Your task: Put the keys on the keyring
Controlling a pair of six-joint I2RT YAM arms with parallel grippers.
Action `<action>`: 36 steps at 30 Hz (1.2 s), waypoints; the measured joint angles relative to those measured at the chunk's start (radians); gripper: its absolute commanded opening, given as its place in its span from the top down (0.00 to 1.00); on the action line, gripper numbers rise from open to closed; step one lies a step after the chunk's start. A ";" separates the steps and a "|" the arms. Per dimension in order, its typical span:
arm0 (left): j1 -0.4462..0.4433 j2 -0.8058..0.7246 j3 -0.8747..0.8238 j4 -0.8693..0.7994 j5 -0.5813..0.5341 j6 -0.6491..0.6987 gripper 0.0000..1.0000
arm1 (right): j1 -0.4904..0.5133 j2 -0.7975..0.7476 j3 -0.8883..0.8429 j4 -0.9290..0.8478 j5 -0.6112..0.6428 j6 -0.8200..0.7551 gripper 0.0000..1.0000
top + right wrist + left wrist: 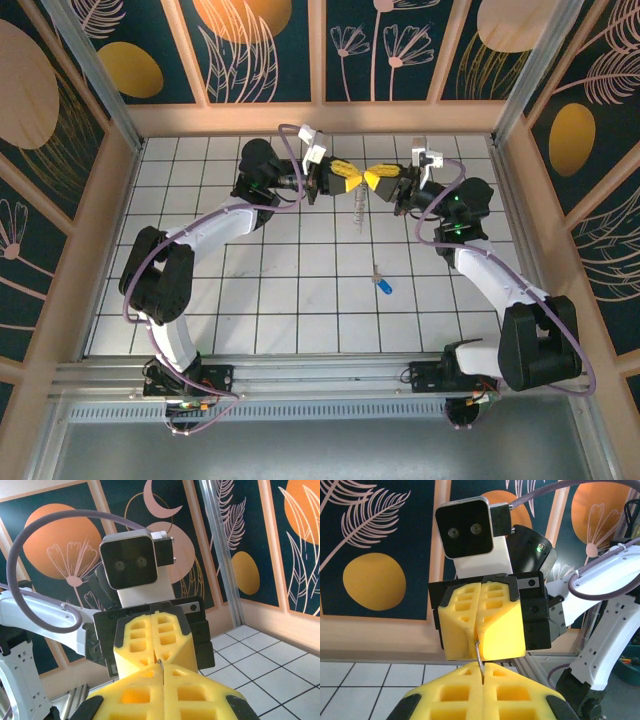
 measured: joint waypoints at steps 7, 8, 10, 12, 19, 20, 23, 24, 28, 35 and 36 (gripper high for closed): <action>-0.007 -0.010 -0.012 -0.049 -0.054 0.082 1.00 | -0.054 -0.060 -0.033 -0.078 0.101 0.003 0.43; -0.008 -0.019 -0.024 -0.062 -0.068 0.105 1.00 | -0.076 -0.086 -0.048 -0.094 0.132 0.012 0.40; -0.008 -0.040 -0.050 -0.077 -0.095 0.146 1.00 | -0.111 -0.144 -0.076 -0.137 0.197 0.021 0.36; -0.008 -0.063 -0.079 -0.090 -0.123 0.187 1.00 | -0.131 -0.199 -0.088 -0.202 0.264 0.021 0.34; -0.008 -0.166 -0.175 -0.110 -0.221 0.362 1.00 | -0.149 -0.283 -0.095 -0.422 0.418 0.016 0.32; -0.008 -0.177 -0.188 -0.109 -0.231 0.387 1.00 | -0.150 -0.285 -0.101 -0.447 0.429 0.016 0.32; -0.008 -0.205 -0.225 -0.111 -0.260 0.456 1.00 | -0.151 -0.286 -0.126 -0.512 0.460 0.016 0.31; -0.008 -0.211 -0.235 -0.111 -0.267 0.473 1.00 | -0.152 -0.286 -0.134 -0.529 0.469 0.016 0.31; -0.008 -0.231 -0.263 -0.116 -0.296 0.542 1.00 | -0.152 -0.286 -0.164 -0.600 0.500 0.014 0.30; -0.008 -0.266 -0.293 -0.132 -0.334 0.627 1.00 | -0.153 -0.275 -0.172 -0.693 0.533 0.003 0.27; -0.008 -0.270 -0.294 -0.136 -0.338 0.636 1.00 | -0.153 -0.270 -0.172 -0.703 0.536 -0.001 0.26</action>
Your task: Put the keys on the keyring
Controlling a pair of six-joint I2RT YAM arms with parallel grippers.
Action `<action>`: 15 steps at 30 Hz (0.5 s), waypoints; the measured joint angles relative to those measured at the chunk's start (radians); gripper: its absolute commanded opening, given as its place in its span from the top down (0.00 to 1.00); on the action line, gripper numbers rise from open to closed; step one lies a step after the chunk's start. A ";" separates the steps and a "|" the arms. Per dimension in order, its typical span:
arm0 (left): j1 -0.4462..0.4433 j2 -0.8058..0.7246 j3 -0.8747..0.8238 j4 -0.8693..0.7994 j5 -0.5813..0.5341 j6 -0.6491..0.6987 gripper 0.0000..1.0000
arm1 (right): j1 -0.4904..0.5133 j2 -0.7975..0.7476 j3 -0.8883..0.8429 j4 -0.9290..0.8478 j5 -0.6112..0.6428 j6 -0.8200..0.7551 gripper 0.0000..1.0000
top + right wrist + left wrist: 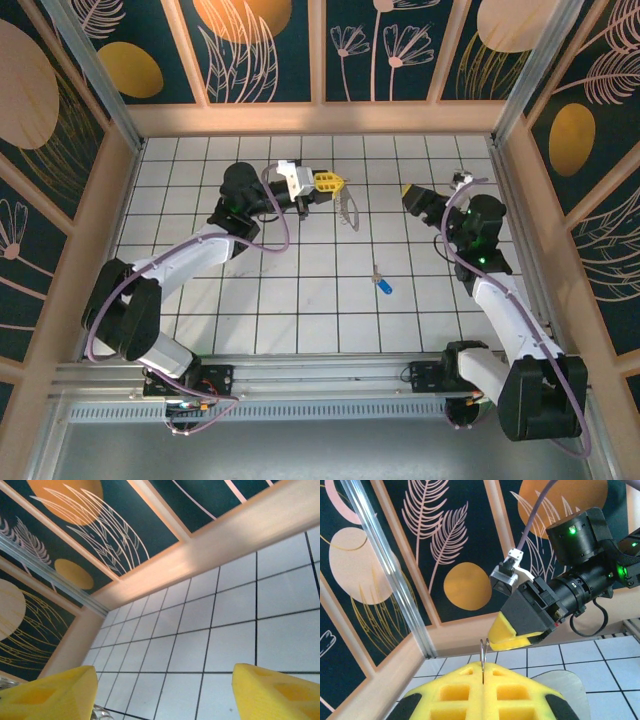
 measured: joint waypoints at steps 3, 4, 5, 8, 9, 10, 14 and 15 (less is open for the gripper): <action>0.000 -0.011 -0.004 -0.015 -0.013 0.028 1.00 | 0.001 0.016 -0.001 -0.045 0.016 -0.010 0.26; 0.000 -0.016 -0.006 -0.019 -0.019 0.036 1.00 | 0.004 0.024 -0.002 -0.063 0.024 -0.013 0.25; 0.000 -0.019 -0.009 -0.026 -0.020 0.043 1.00 | 0.008 0.032 -0.001 -0.081 0.035 -0.016 0.25; 0.000 -0.026 -0.014 -0.037 -0.027 0.058 1.00 | 0.053 0.065 -0.001 -0.142 0.089 -0.032 0.25; 0.000 -0.029 -0.018 -0.037 -0.033 0.061 1.00 | 0.084 0.080 0.001 -0.171 0.119 -0.037 0.25; 0.000 -0.032 -0.024 -0.037 -0.039 0.062 1.00 | 0.115 0.095 0.004 -0.197 0.146 -0.043 0.26; 0.000 -0.048 -0.057 -0.035 -0.062 0.064 1.00 | 0.249 0.170 0.037 -0.304 0.277 -0.047 0.30; 0.000 -0.055 -0.073 -0.035 -0.068 0.064 1.00 | 0.278 0.190 0.043 -0.325 0.309 -0.044 0.31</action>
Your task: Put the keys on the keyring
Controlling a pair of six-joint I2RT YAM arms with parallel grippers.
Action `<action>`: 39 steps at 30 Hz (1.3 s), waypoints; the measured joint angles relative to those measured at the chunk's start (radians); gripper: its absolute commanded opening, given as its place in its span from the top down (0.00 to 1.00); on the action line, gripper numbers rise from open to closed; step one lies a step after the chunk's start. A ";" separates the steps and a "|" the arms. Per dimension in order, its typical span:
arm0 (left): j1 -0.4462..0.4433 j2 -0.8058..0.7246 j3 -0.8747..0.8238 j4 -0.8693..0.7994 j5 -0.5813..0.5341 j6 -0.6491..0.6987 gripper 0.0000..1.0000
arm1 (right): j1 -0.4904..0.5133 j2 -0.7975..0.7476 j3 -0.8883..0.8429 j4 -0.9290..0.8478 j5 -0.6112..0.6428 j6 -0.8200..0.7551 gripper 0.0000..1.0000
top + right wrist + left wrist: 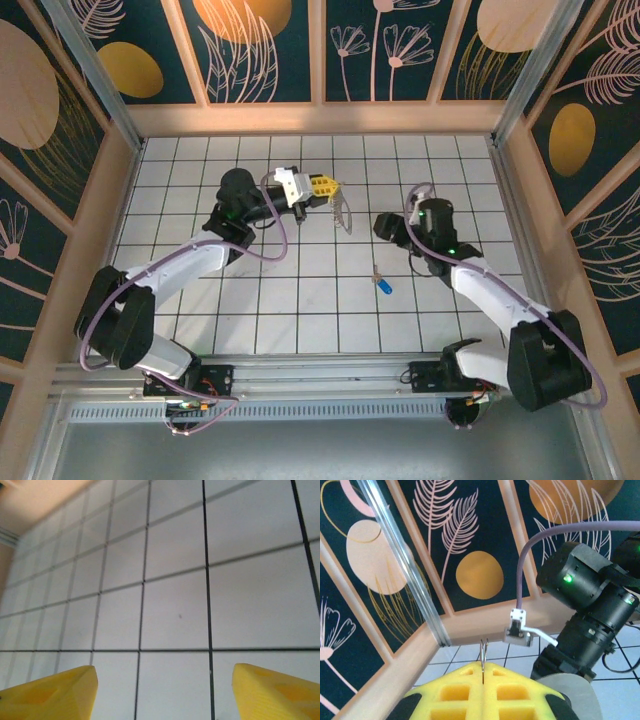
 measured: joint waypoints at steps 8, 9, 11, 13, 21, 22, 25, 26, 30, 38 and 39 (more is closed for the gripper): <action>0.000 -0.054 -0.082 -0.001 -0.042 0.000 1.00 | 0.152 0.139 0.005 -0.117 0.207 0.052 0.45; 0.000 -0.061 -0.086 -0.001 -0.045 0.000 1.00 | 0.170 0.152 0.006 -0.131 0.227 0.060 0.46; 0.000 -0.071 -0.088 -0.001 -0.049 -0.001 1.00 | 0.201 0.172 0.009 -0.151 0.264 0.071 0.49; 0.000 -0.080 -0.088 -0.001 -0.053 -0.004 1.00 | 0.228 0.188 0.012 -0.169 0.295 0.084 0.51; 0.000 -0.102 -0.105 0.003 -0.057 -0.012 1.00 | 0.300 0.216 0.016 -0.214 0.369 0.126 0.54; 0.000 -0.102 -0.106 0.003 -0.057 -0.012 1.00 | 0.308 0.218 0.016 -0.220 0.374 0.132 0.55; 0.000 -0.104 -0.112 0.004 -0.059 -0.016 1.00 | 0.332 0.224 0.019 -0.240 0.395 0.145 0.58; 0.000 -0.105 -0.114 0.005 -0.060 -0.016 1.00 | 0.338 0.226 0.020 -0.245 0.401 0.147 0.59; 0.000 -0.109 -0.120 0.006 -0.060 -0.021 1.00 | 0.352 0.237 0.020 -0.266 0.425 0.157 0.60; 0.000 -0.116 -0.120 0.006 -0.060 -0.023 1.00 | 0.353 0.261 0.020 -0.271 0.443 0.167 0.68; 0.000 -0.116 -0.120 0.005 -0.060 -0.023 1.00 | 0.353 0.264 0.023 -0.272 0.443 0.167 0.69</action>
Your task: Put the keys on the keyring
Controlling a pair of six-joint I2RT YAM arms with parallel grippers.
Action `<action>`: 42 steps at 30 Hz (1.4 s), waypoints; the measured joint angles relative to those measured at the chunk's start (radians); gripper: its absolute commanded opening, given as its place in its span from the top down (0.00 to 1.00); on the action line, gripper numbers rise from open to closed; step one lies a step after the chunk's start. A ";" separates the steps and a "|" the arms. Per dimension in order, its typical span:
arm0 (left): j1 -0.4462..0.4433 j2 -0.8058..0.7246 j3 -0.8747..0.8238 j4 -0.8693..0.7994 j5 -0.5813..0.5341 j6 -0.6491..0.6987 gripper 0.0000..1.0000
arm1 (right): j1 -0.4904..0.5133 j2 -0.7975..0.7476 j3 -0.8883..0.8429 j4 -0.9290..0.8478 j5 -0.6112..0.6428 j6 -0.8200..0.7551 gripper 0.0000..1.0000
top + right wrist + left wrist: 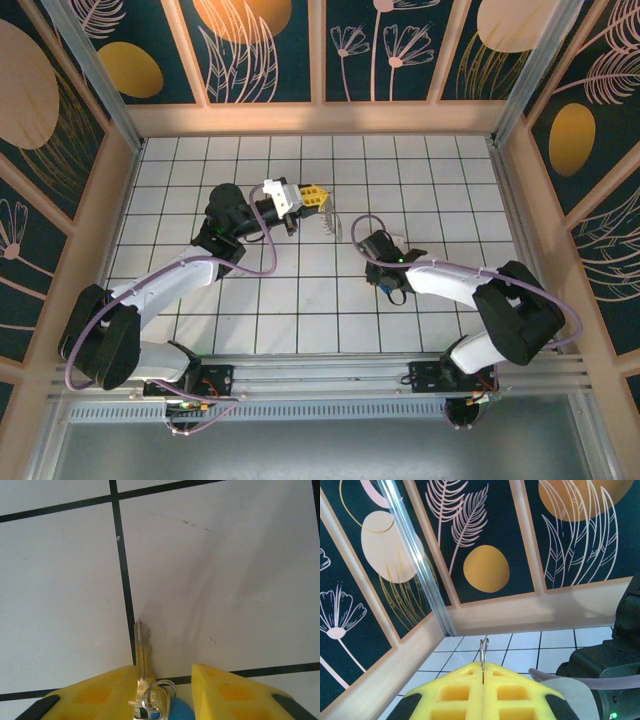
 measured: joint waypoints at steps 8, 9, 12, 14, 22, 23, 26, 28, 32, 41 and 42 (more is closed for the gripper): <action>0.000 -0.003 0.000 0.000 0.000 0.000 1.00 | 0.000 0.019 0.017 0.000 0.000 0.000 0.72; 0.000 -0.003 0.000 0.000 0.000 0.000 1.00 | 0.000 0.019 0.017 0.000 0.000 0.000 0.72; 0.000 -0.003 0.000 0.000 0.000 0.000 1.00 | 0.000 0.021 0.017 0.000 -0.001 0.000 0.72; 0.000 -0.003 0.000 0.000 0.000 0.000 1.00 | 0.000 0.025 0.017 0.000 -0.002 0.000 0.72; 0.000 -0.003 0.000 0.000 0.000 0.000 1.00 | 0.006 0.047 0.026 0.001 -0.004 -0.005 0.78; 0.000 -0.003 0.000 0.000 0.000 0.000 1.00 | 0.008 0.047 0.027 0.000 -0.004 -0.007 0.82; 0.000 -0.003 0.000 0.000 0.000 0.000 1.00 | 0.012 0.047 0.029 0.000 -0.004 -0.010 0.89; 0.000 -0.003 0.000 0.000 0.000 -0.001 1.00 | 0.012 0.047 0.031 0.000 -0.004 -0.013 0.93; 0.000 -0.003 0.000 0.000 0.000 -0.008 1.00 | 0.013 0.046 0.033 -0.011 -0.005 -0.026 1.00; 0.000 -0.003 0.000 0.000 0.000 -0.016 1.00 | 0.016 -0.020 0.039 -0.040 0.001 -0.023 0.63; 0.000 -0.003 0.000 0.000 0.000 -0.016 1.00 | 0.018 -0.031 0.039 -0.048 0.006 -0.016 0.57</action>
